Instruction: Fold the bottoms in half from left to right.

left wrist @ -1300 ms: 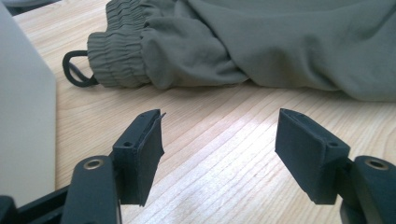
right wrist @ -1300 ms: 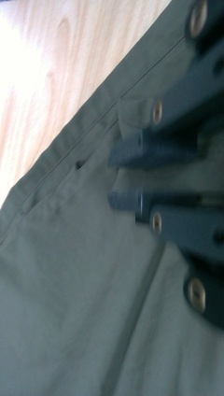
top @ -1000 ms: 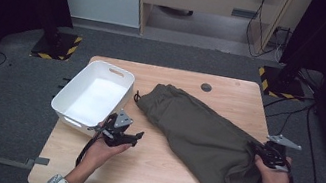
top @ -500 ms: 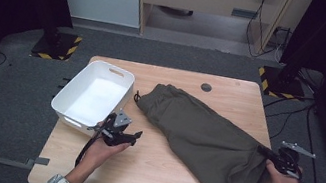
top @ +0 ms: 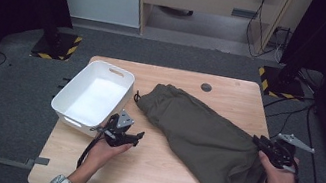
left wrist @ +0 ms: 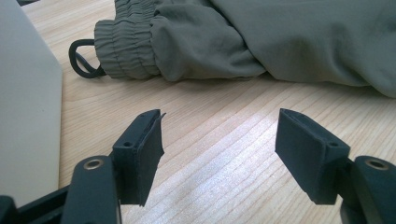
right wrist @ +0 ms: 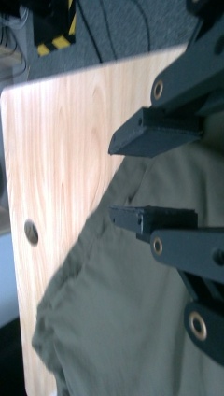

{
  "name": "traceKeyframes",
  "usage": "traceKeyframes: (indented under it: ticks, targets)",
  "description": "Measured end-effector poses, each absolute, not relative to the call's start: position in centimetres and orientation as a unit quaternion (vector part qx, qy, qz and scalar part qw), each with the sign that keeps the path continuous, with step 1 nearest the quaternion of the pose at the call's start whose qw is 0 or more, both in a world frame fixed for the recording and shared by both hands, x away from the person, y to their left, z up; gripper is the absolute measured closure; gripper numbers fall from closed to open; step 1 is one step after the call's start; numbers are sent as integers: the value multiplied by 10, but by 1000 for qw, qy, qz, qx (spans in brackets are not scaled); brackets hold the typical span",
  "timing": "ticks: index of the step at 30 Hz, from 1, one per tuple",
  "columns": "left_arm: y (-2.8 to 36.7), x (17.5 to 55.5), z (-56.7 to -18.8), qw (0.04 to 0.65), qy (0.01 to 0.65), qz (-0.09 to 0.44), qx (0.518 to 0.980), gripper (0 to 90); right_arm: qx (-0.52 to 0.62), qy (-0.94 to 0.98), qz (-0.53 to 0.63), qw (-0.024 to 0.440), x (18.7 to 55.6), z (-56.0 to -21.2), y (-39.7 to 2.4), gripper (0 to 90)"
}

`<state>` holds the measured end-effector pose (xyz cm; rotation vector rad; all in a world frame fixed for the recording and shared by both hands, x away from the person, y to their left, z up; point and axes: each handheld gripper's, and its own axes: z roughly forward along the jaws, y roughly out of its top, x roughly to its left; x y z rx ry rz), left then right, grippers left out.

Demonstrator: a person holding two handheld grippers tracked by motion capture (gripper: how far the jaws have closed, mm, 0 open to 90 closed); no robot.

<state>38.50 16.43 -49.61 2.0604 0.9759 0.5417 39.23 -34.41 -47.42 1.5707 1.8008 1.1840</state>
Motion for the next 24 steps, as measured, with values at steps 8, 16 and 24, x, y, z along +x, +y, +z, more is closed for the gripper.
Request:
traceKeyframes:
  ticks: [8, 16, 24]
  targets:
    - [159, 388, -493, 395, 389, 220, 803, 317, 523, 701, 431, 222, 397, -461, -298, 467]
    - [153, 391, -489, 404, 390, 221, 797, 318, 478, 740, 423, 214, 414, -451, -251, 433]
    - [141, 396, -488, 407, 386, 217, 799, 319, 440, 774, 405, 207, 448, -442, -206, 347]
